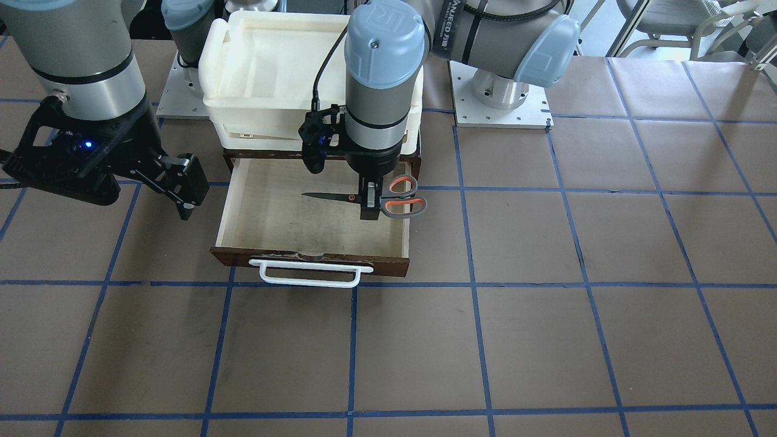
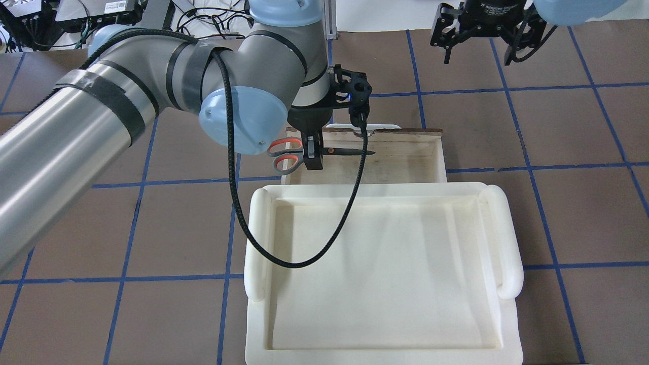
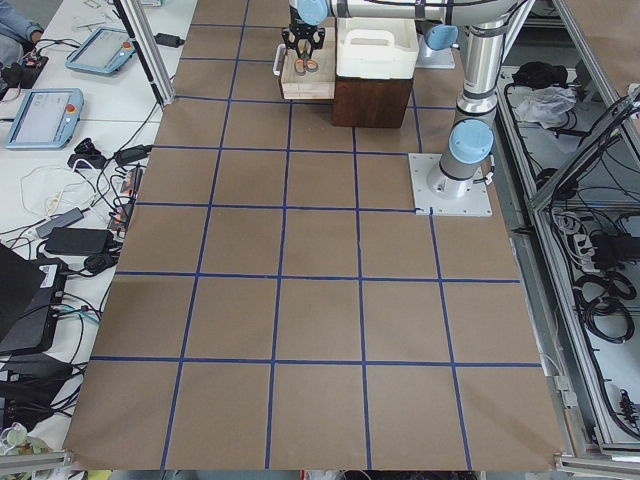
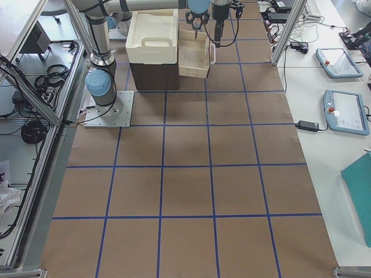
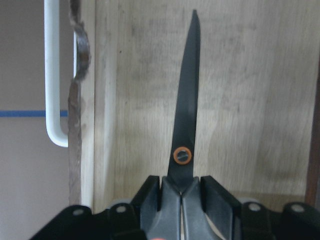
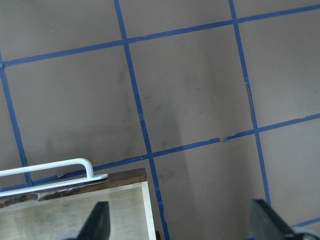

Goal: Place scissors in drawer with both arms

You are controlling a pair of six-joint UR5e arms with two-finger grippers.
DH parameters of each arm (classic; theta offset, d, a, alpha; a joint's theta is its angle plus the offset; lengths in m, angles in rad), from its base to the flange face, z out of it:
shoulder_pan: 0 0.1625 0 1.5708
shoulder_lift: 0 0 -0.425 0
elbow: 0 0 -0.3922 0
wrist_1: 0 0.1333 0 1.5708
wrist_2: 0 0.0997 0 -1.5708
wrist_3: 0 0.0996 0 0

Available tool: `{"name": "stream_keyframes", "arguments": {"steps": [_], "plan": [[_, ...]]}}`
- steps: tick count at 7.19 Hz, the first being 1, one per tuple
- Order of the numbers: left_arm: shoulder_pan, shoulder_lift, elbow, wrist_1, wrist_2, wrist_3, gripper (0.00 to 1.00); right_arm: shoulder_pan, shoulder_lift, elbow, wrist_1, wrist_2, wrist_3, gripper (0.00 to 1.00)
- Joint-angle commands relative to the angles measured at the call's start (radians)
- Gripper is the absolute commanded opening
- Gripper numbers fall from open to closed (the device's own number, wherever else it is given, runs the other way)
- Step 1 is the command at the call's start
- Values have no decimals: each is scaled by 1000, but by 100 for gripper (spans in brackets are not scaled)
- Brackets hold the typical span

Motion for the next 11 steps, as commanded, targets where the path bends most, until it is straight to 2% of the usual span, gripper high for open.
{"name": "stream_keyframes", "arguments": {"steps": [1, 2, 4, 5, 11], "plan": [[-51, -52, 15, 32, -19, -44, 0, -3, -9, 1, 2, 13, -36, 100], [-66, -65, 8, 35, -15, -41, 0, 0, -17, 6, 7, 42, -40, 100], [-71, -72, 0, 35, -14, -26, 0, -3, -44, 35, 10, 178, -121, 100], [-72, -72, -6, 35, -14, -23, 0, -3, -56, 44, 10, 180, -187, 100], [-72, -69, -61, 38, -6, 5, 0, -5, -56, 45, 10, 168, -191, 100]]}}
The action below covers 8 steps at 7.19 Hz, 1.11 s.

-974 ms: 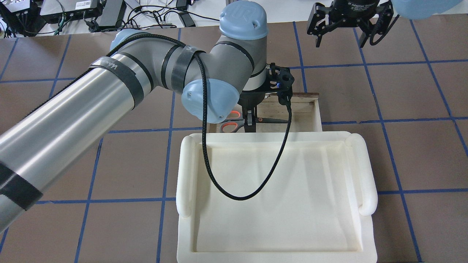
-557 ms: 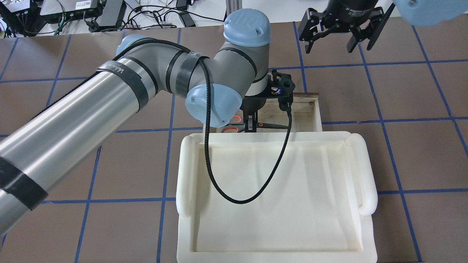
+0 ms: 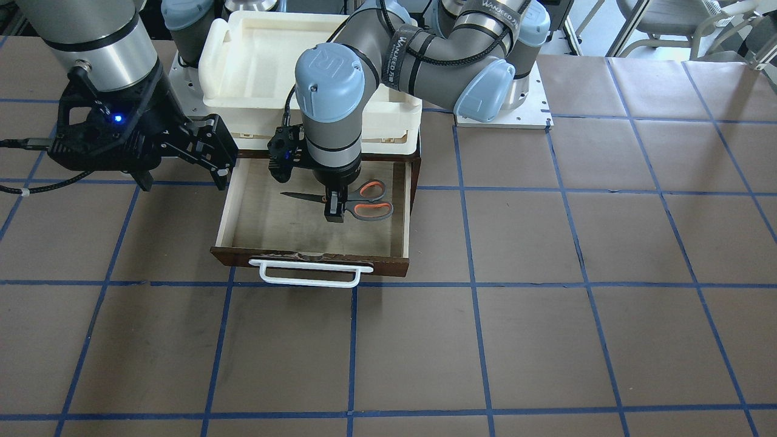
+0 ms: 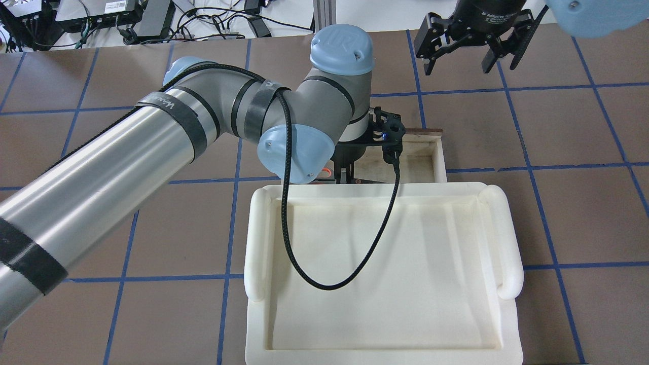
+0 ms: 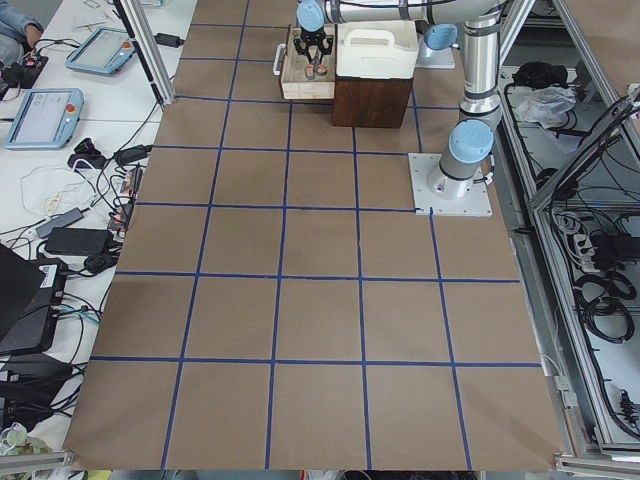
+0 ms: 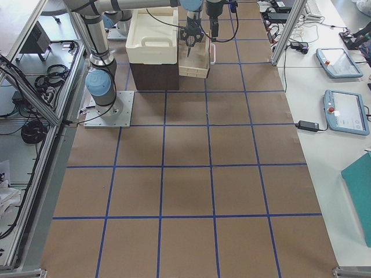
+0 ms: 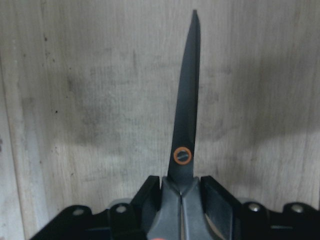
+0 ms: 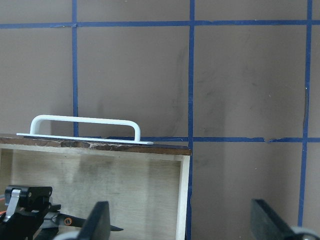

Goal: Place scissors in drawer with both arms

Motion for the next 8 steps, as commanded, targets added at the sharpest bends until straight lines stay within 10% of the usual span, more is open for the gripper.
{"name": "stream_keyframes", "arguments": {"steps": [1, 2, 5, 8], "plan": [[-1, -2, -17, 13, -3, -4, 0, -2, 0, 0, 3, -2, 0, 100], [-1, -2, -15, 14, -8, -8, 0, -3, 0, 0, 2, -5, -2, 100], [-1, -2, -17, 24, -8, -14, 58, -5, 0, 2, 5, -39, -2, 100], [1, 18, -14, 30, -6, -8, 66, -5, 0, 2, 6, -39, -2, 100]]}}
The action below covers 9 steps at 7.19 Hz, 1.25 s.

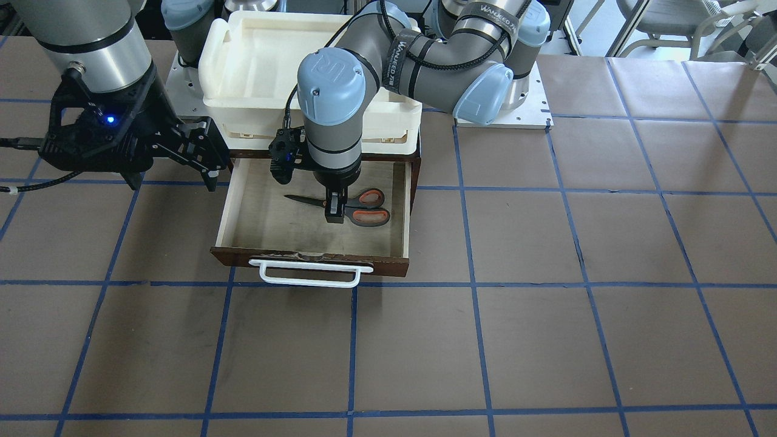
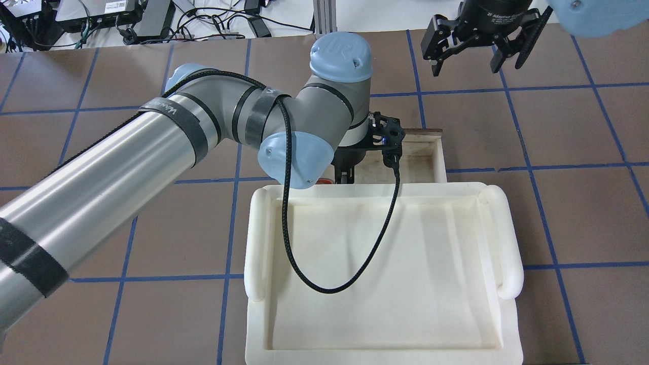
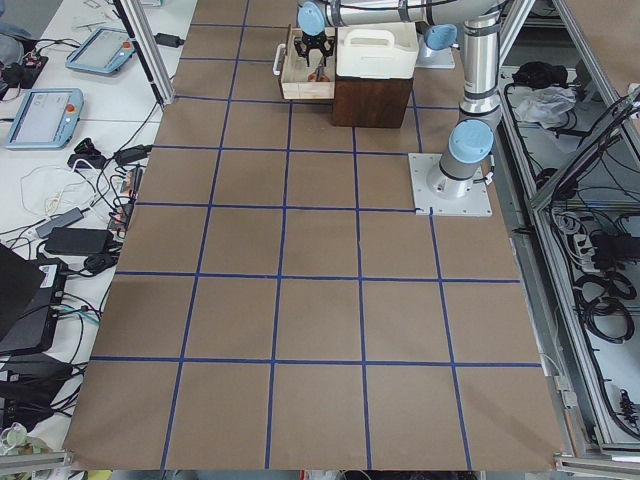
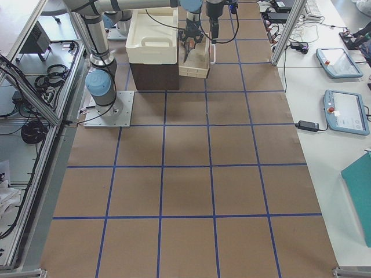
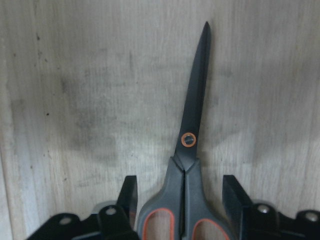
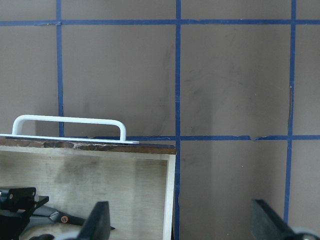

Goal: Place scissors in drawer with both arms

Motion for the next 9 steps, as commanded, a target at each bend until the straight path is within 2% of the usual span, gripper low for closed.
{"name": "stream_keyframes", "arguments": {"steps": [1, 2, 3, 5, 7, 8, 9], "plan": [[9, 36, 15, 0, -3, -11, 64, 0, 0, 8, 1, -6, 0, 100], [14, 56, 36, 1, 3, -32, 59, 0, 0, 8, 1, -7, 0, 100], [41, 81, 71, -27, 24, -34, 59, 0, 0, 8, 1, -6, 0, 100], [151, 156, 107, -90, 0, -57, 59, 3, 0, 8, 1, -6, 2, 100], [257, 234, 107, -158, 0, -339, 61, 3, 0, 9, 2, -4, 10, 100], [280, 284, 102, -254, 18, -520, 69, 3, 0, 11, 2, -4, 11, 100], [311, 317, 94, -284, 58, -733, 87, 5, -1, 18, -1, -1, 13, 100]]}}
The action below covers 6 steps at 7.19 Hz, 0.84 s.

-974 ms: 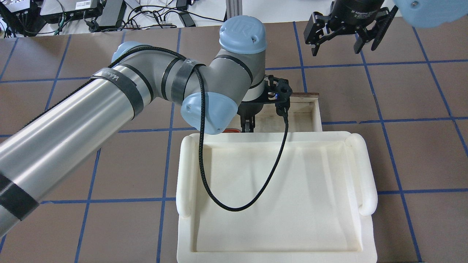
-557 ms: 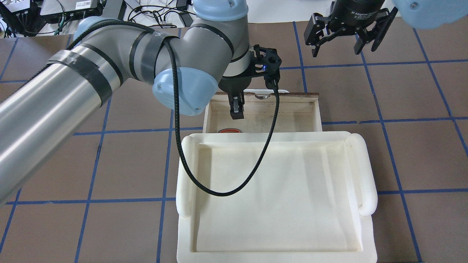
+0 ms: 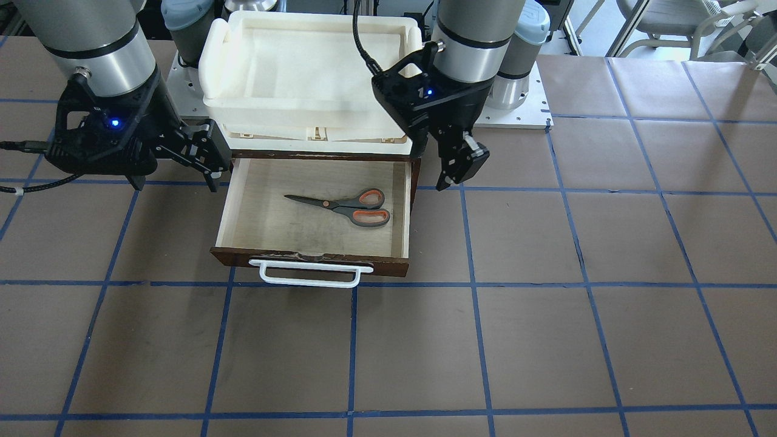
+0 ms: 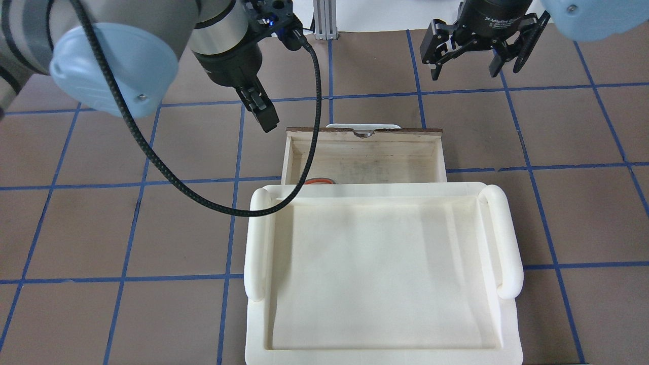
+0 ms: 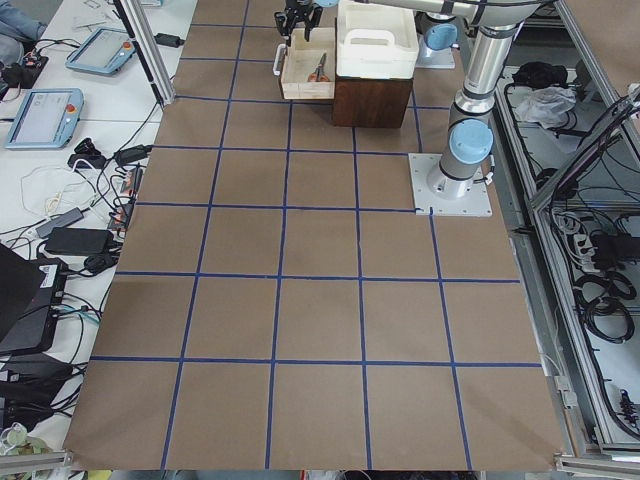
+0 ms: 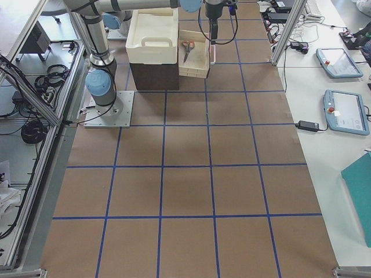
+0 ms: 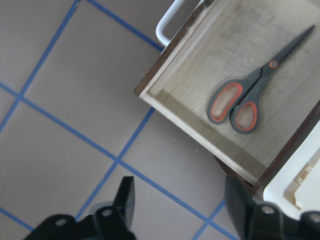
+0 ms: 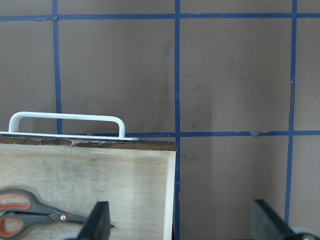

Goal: Place scissors in drawer with both arms

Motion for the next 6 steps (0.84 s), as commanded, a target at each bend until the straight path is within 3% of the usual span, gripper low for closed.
{"name": "stream_keyframes", "arguments": {"steps": [1, 4, 6], "plan": [[85, 62, -8, -62, 83, -375, 100, 1, -1, 11, -4, 4, 4, 100], [229, 100, -41, -113, 77, -467, 100, 3, -3, 15, -2, -2, 1, 100], [217, 146, -41, -113, 47, -572, 100, 4, -4, 15, -2, -2, -4, 100]]}}
